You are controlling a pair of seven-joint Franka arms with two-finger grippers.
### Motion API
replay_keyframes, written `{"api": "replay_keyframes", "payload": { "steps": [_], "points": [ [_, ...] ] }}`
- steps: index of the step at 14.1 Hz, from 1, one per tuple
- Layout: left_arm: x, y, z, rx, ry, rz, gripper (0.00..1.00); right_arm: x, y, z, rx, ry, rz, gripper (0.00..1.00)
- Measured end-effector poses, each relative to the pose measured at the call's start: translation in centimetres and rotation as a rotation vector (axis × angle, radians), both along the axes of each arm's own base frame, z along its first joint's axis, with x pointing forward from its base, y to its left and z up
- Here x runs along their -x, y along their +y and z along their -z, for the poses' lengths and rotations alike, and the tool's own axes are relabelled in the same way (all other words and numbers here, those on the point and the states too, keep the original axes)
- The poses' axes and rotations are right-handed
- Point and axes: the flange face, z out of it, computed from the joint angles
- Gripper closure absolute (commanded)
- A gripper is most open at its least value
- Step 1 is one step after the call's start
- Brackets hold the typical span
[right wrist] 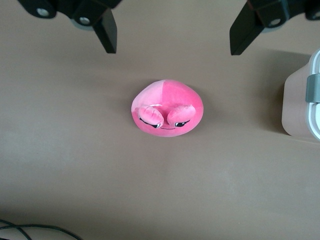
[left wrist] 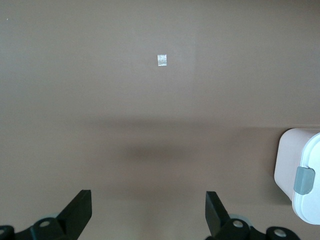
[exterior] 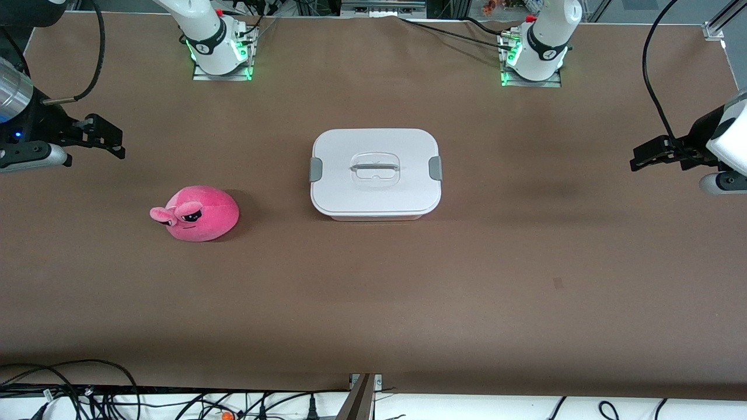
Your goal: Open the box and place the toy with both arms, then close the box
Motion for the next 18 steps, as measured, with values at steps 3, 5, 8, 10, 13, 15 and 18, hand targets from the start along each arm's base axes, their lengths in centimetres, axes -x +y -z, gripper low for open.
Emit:
{"api": "replay_keyframes", "payload": {
  "steps": [3, 5, 8, 10, 13, 15, 18],
  "points": [
    [-0.03, -0.45, 0.0, 0.001, 0.0, 0.008, 0.0, -0.01, -0.01, -0.1, 0.0, -0.002, -0.001, 0.0],
    [-0.08, -0.86, -0.35, 0.001, -0.008, 0.015, 0.0, -0.01, -0.06, -0.1, 0.0, -0.002, 0.0, 0.0],
    [-0.11, -0.66, -0.61, 0.002, -0.014, 0.012, 0.0, -0.03, -0.3, -0.11, 0.0, -0.002, 0.002, 0.0],
    [-0.14, -0.56, -0.56, 0.002, -0.013, 0.01, 0.0, -0.03, -0.41, -0.11, 0.0, -0.002, 0.003, 0.0],
    [-0.17, -0.78, -0.44, 0.002, -0.01, 0.014, 0.0, -0.03, -0.44, -0.11, 0.0, -0.002, 0.004, 0.0],
    [-0.17, -0.73, -0.29, 0.002, -0.003, 0.013, 0.0, -0.03, -0.44, -0.11, 0.0, -0.002, 0.004, 0.0],
    [-0.43, -0.5, 0.31, 0.003, 0.007, 0.009, 0.0, -0.03, -0.45, -0.13, 0.0, -0.003, 0.004, 0.0]
  ]
}}
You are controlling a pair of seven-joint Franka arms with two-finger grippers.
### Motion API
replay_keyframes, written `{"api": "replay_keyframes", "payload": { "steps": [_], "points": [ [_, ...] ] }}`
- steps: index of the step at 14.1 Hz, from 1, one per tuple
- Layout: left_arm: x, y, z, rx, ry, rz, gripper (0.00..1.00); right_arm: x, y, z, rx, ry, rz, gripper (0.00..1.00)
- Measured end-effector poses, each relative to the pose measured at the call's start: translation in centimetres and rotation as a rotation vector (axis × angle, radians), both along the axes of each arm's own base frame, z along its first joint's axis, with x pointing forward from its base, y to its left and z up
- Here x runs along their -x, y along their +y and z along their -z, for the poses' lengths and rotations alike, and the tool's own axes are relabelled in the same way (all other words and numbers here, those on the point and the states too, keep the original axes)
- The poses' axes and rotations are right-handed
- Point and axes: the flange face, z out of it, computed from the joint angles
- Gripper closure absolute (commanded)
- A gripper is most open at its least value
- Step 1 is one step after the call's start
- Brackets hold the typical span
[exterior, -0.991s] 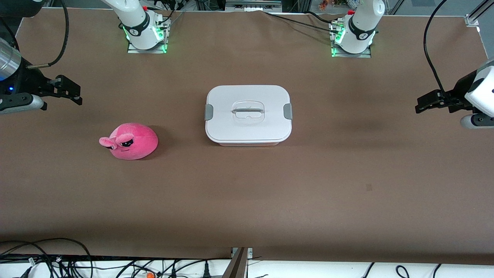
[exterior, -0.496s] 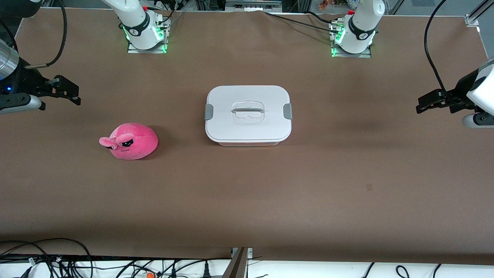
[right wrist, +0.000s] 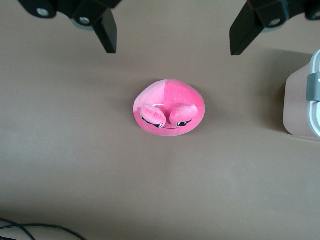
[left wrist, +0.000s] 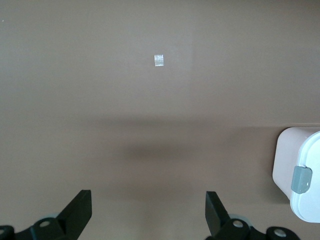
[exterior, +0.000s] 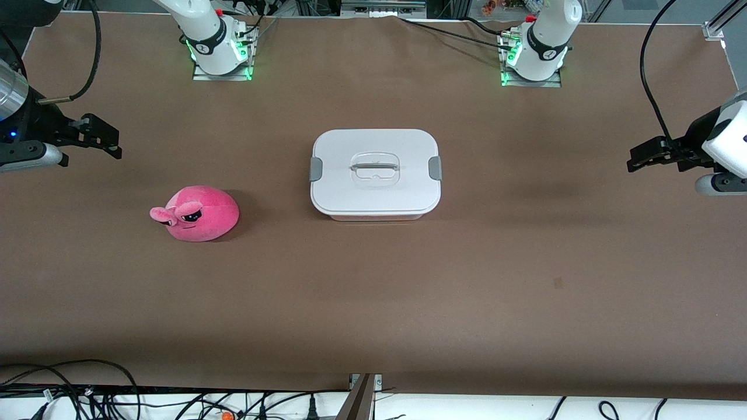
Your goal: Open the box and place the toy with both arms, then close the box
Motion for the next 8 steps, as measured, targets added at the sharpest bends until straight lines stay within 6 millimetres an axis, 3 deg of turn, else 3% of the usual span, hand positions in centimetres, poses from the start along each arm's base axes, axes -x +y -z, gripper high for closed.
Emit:
{"api": "replay_keyframes", "payload": {
  "steps": [5, 8],
  "points": [
    [-0.3, -0.7, 0.6, 0.008, 0.009, 0.011, 0.0, 0.0, 0.0, 0.0, 0.0, -0.001, -0.009, 0.0],
    [-0.3, -3.6, 1.0, 0.064, 0.021, 0.05, 0.0, 0.0, 0.0, -0.1, 0.0, -0.001, -0.011, 0.0]
  ]
}}
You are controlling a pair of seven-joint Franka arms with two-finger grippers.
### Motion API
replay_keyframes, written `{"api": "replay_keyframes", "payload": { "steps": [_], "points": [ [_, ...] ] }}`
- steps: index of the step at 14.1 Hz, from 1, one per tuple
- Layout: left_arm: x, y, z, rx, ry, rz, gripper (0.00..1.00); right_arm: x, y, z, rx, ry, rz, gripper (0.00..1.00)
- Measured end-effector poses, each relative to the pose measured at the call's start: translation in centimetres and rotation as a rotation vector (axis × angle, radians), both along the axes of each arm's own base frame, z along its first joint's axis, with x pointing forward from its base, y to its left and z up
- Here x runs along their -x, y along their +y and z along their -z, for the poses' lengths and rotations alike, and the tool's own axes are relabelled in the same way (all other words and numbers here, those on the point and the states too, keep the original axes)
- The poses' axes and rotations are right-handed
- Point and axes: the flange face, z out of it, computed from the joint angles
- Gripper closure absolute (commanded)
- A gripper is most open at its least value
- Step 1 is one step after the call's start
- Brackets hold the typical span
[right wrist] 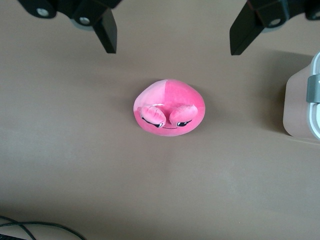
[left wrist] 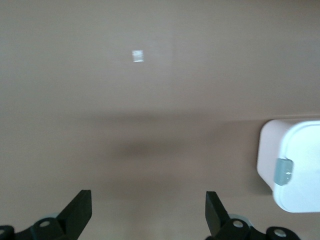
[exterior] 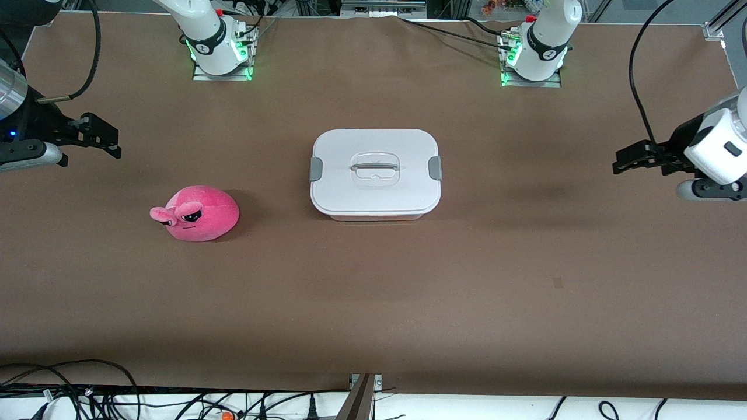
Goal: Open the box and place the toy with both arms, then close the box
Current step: 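Move the left gripper over the white lid and lower onto its handle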
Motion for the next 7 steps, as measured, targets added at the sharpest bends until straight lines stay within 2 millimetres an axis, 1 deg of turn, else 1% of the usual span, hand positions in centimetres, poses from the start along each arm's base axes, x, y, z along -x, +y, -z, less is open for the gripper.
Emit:
{"api": "replay_keyframes", "payload": {
  "steps": [2, 3, 5, 7],
  "points": [
    [0.1, -3.5, 0.7, 0.007, 0.012, 0.058, 0.0, 0.0, 0.0, 0.0, 0.0, 0.0, 0.0, 0.0],
    [0.2, -5.7, 1.2, 0.009, 0.022, 0.095, 0.0, 0.0, -0.1, 0.0, 0.0, 0.0, 0.001, 0.0],
    [0.7, -10.7, 2.5, 0.01, 0.044, 0.18, 0.0, 0.0, -0.1, 0.0, 0.0, 0.0, 0.001, 0.0],
    [2.0, -16.3, 3.6, 0.01, 0.063, 0.273, 0.0, 0.0, -0.1, 0.0, 0.0, 0.0, 0.0, 0.0]
  ]
}}
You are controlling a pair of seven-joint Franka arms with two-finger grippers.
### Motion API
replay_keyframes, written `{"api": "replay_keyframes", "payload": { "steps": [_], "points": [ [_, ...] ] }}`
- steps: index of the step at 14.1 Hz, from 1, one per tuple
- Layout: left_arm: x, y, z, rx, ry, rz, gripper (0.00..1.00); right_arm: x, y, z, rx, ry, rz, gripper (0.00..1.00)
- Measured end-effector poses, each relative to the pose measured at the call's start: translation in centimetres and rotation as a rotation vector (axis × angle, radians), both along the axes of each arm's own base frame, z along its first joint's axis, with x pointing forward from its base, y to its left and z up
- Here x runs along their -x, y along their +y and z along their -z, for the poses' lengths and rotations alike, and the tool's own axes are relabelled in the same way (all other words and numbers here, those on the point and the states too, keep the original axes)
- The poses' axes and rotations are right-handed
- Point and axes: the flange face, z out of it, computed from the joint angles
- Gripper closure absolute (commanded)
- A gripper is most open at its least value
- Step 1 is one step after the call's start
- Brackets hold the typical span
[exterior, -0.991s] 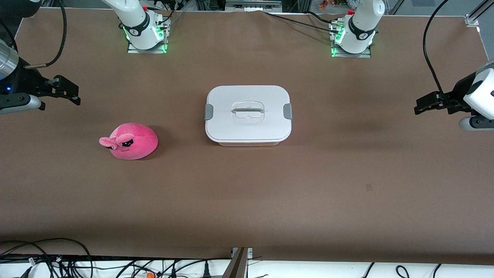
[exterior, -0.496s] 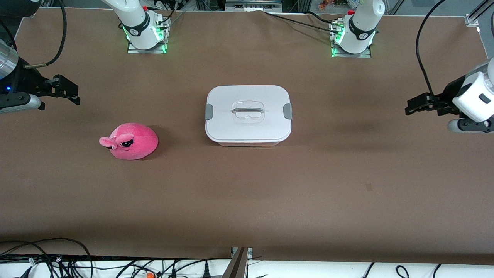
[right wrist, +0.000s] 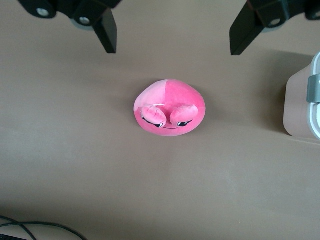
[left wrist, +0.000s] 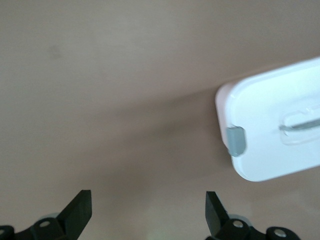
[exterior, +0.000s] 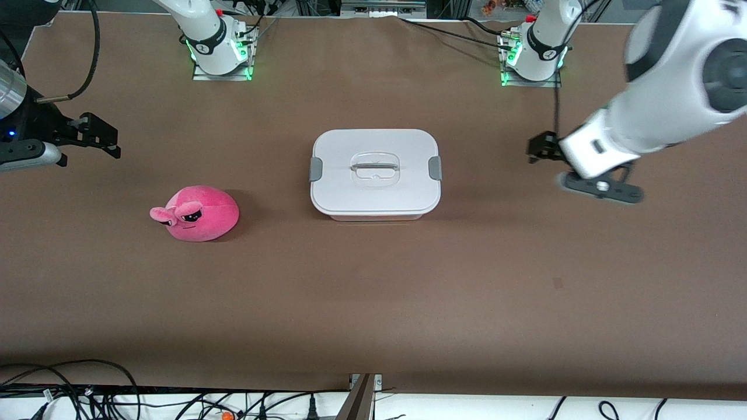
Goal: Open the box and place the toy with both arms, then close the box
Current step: 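Move the left gripper over the white lid and lower onto its handle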
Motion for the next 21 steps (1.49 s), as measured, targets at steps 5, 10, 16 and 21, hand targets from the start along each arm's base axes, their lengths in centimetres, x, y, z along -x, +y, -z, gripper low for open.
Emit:
{"api": "replay_keyframes", "payload": {
  "steps": [5, 10, 16, 21],
  "points": [
    [4.9, -13.3, 2.7, 0.015, 0.012, 0.269, 0.0, 0.0, 0.0, 0.1, 0.0, 0.001, -0.001, 0.0],
    [5.3, -18.6, 6.0, 0.113, -0.051, 0.632, 0.0, 0.0, 0.0, 0.1, 0.0, 0.002, -0.001, 0.0],
    [6.3, -23.8, 10.9, 0.168, -0.081, 0.841, 0.0, 0.0, 0.0, 0.1, 0.0, 0.003, -0.001, 0.0],
    [8.7, -28.7, 13.9, 0.145, -0.129, 0.952, 0.0, 0.9, -0.1, 0.6, 0.004, 0.08, -0.043, 0.0]
  ]
}}
